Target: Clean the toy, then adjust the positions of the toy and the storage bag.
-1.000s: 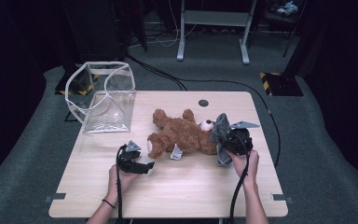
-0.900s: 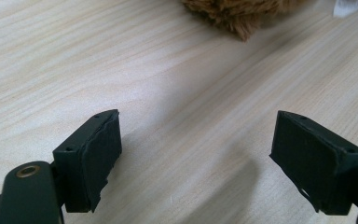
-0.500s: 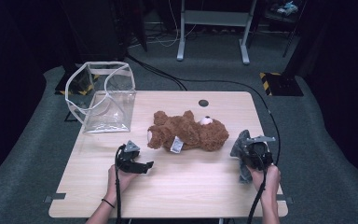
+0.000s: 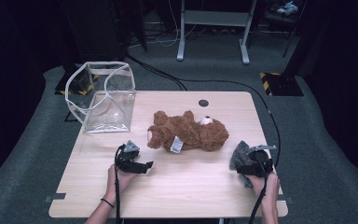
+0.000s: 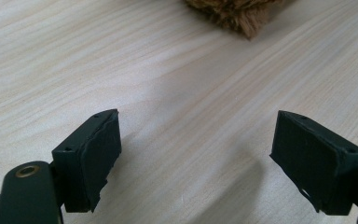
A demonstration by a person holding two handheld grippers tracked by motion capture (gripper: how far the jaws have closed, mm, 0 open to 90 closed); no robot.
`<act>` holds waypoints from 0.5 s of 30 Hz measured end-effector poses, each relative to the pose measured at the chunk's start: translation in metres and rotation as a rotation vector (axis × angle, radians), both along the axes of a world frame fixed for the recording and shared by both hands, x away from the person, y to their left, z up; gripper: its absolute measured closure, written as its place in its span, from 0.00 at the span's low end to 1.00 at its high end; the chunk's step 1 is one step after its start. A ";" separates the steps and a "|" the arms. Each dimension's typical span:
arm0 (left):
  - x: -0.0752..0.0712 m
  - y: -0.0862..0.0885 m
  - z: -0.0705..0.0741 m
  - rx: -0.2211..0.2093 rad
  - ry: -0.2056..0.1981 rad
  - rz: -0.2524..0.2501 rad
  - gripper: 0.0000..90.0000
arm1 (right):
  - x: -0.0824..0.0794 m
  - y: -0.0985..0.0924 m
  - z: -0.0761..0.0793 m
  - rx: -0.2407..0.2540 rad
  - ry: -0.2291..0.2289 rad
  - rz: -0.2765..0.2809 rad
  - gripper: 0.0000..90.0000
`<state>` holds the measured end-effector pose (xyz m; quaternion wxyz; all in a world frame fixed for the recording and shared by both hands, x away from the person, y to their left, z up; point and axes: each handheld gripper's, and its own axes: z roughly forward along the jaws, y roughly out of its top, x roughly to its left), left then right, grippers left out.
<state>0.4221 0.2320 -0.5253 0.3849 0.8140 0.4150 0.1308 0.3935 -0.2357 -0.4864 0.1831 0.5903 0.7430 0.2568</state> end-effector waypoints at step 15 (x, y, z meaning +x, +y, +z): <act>0.000 0.001 0.010 -0.012 -0.003 -0.006 0.15 | 0.004 0.003 0.017 0.087 -0.060 0.040 0.04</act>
